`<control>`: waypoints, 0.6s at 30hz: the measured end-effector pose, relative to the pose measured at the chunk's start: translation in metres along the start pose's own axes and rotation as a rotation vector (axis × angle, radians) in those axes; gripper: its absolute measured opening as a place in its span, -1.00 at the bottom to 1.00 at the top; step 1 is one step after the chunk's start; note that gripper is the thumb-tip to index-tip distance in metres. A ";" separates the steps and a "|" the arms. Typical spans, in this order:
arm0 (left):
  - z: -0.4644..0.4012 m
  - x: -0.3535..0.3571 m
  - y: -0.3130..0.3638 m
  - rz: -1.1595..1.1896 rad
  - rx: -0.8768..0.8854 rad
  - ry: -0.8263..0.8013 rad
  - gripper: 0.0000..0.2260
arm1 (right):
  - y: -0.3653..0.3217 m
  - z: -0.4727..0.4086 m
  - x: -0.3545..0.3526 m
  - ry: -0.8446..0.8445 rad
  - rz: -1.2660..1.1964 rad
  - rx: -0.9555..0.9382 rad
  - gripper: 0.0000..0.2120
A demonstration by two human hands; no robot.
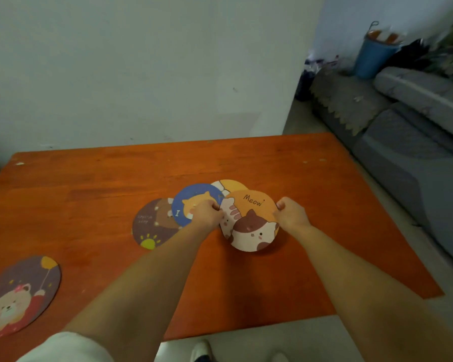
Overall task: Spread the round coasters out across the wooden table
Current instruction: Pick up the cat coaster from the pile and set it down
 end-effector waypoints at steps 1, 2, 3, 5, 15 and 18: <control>0.007 0.009 0.003 0.000 0.001 -0.016 -0.60 | 0.012 0.000 -0.006 -0.013 0.007 -0.010 -0.68; 0.014 0.019 0.006 -0.016 -0.002 -0.032 -0.60 | 0.024 0.001 -0.013 -0.032 0.015 -0.017 -0.71; 0.020 0.030 0.008 -0.032 -0.011 -0.045 -0.60 | 0.036 0.000 -0.019 -0.052 0.018 -0.017 -0.74; 0.030 0.052 0.012 -0.034 -0.040 -0.054 -0.65 | 0.060 -0.001 -0.029 -0.084 0.014 -0.007 -0.78; 0.063 0.129 0.010 -0.174 -0.162 0.063 -0.67 | 0.127 -0.003 -0.034 -0.284 0.024 -0.016 -0.79; 0.064 0.129 0.000 -0.178 -0.201 0.099 -0.75 | 0.130 0.002 -0.025 -0.327 0.022 -0.059 -0.86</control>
Point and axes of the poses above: each hand's wrist, its own z-axis away from the middle knuckle, its own x-axis out of the palm, y = z × x, the point moved 1 cm from there along -z, towards the middle knuckle, and after that the axes turned 5 degrees about y, right-handed, at the moved point
